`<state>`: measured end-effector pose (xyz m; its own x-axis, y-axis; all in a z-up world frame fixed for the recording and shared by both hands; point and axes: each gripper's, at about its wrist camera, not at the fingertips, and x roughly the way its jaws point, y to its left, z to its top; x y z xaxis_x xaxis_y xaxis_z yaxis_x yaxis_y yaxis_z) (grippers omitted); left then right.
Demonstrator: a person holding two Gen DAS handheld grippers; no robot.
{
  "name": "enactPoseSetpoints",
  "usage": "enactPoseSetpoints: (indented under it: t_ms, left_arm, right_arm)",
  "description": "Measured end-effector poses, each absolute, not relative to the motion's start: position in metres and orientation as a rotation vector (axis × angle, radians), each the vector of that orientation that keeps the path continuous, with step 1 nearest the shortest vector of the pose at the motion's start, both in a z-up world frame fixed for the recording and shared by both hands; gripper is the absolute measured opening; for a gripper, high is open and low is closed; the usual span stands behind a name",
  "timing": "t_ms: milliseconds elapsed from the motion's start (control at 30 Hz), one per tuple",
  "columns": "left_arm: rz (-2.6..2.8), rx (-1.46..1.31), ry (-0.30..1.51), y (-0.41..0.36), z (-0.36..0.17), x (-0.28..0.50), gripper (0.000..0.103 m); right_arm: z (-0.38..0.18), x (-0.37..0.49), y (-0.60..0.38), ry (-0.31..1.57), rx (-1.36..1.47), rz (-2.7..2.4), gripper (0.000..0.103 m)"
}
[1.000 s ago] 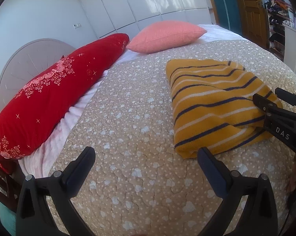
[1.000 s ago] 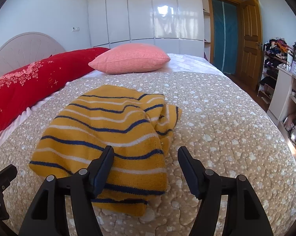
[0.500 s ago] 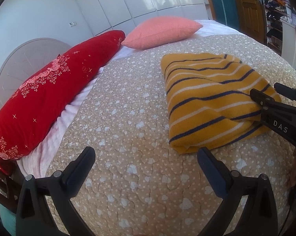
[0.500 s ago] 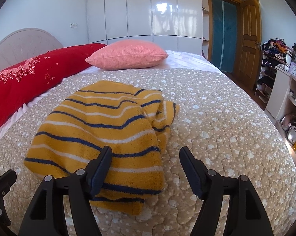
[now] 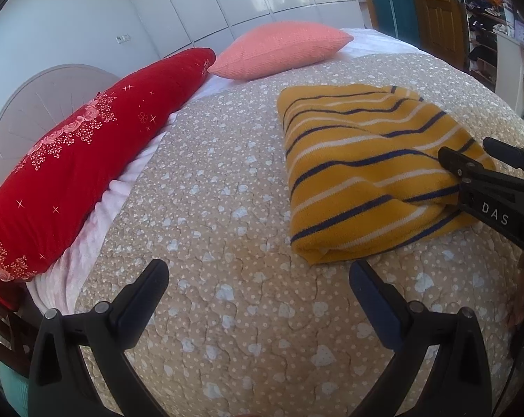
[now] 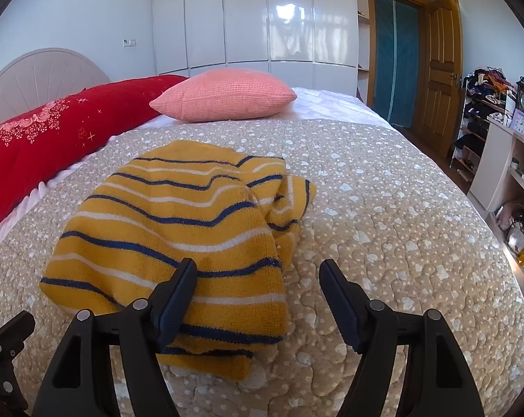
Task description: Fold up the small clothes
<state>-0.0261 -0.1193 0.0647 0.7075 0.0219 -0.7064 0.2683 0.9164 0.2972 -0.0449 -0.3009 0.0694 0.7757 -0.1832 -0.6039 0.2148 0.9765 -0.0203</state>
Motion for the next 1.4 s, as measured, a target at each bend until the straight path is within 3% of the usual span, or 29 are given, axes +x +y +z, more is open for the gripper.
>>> enactPoseSetpoints:
  t_ms: [1400]
  left_arm:
    - [-0.181, 0.399, 0.840, -0.122, 0.050, -0.020, 0.103]
  right_arm:
    - [0.065, -0.042, -0.304, 0.667, 0.070, -0.214, 0.081]
